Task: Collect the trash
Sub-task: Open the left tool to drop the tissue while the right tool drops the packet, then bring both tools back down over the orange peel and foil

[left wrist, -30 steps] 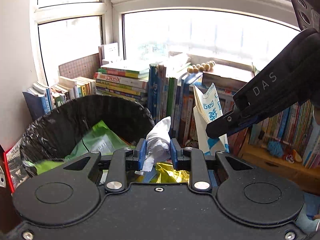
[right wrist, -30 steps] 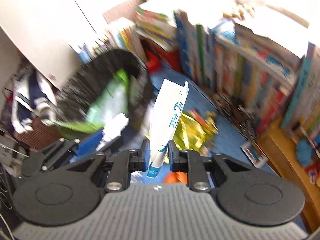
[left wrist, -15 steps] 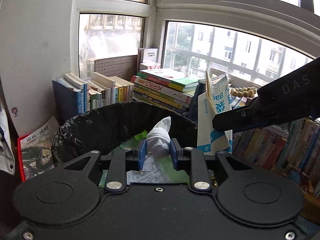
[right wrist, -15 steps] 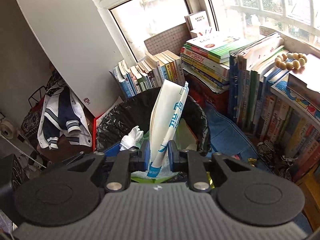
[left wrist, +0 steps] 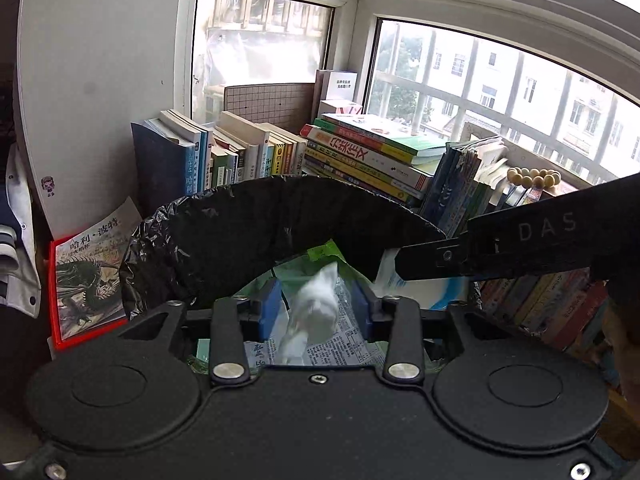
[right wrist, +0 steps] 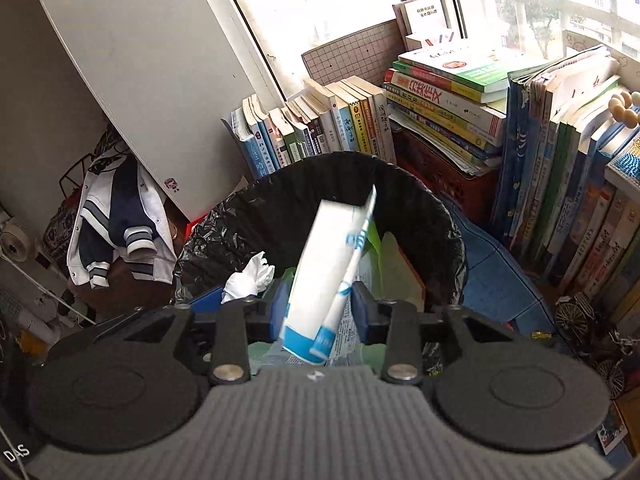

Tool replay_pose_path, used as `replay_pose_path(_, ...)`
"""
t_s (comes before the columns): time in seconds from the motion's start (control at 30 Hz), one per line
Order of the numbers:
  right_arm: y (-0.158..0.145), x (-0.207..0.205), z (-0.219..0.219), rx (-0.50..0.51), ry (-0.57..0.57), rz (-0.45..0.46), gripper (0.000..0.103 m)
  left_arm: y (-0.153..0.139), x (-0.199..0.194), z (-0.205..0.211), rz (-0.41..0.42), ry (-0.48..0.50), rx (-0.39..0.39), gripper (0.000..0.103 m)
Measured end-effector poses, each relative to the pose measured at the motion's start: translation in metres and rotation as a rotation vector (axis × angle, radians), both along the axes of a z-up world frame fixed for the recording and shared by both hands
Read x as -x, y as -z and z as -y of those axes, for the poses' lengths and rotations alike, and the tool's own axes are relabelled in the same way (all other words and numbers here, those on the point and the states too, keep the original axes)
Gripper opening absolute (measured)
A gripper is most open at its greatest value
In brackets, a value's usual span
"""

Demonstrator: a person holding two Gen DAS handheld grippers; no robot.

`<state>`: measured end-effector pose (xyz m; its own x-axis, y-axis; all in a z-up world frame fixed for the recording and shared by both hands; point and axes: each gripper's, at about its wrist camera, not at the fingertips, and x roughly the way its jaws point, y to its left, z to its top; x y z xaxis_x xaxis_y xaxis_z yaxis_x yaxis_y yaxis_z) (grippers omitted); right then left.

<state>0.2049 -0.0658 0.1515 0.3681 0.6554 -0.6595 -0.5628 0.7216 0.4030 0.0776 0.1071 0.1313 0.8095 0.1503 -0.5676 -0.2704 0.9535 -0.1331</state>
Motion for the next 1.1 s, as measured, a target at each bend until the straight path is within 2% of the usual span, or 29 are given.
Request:
replay_pose_path(0.07, 0.001, 0.0, 0.004, -0.001, 0.0, 0.005, 0.061, 0.0, 0.0, 0.0, -0.004, -0.002, -0.001, 0.049)
replay_pose_path(0.2, -0.001, 0.002, 0.015, -0.009, 0.004, 0.016, 0.063, 0.0, 0.002, 0.005, -0.009, -0.004, -0.016, 0.06)
replay_pose_path(0.3, -0.002, 0.006, 0.023, -0.003, 0.002, 0.024, 0.064, 0.0, 0.003, 0.009, -0.007, 0.013, -0.02, 0.064)
replay_pose_path(0.6, -0.008, 0.021, 0.04, 0.045, -0.003, 0.066, 0.064, -0.008, 0.015, 0.023, 0.009, 0.068, 0.011, 0.066)
replay_pose_path(0.8, -0.015, 0.035, 0.054, 0.134, 0.058, 0.117, 0.065, -0.016, 0.026, 0.045, 0.021, 0.158, 0.01, 0.07)
replay_pose_path(1.1, -0.015, 0.052, 0.084, 0.229, 0.092, 0.127, 0.065, -0.017, 0.04, 0.081, 0.002, 0.275, -0.01, 0.073)
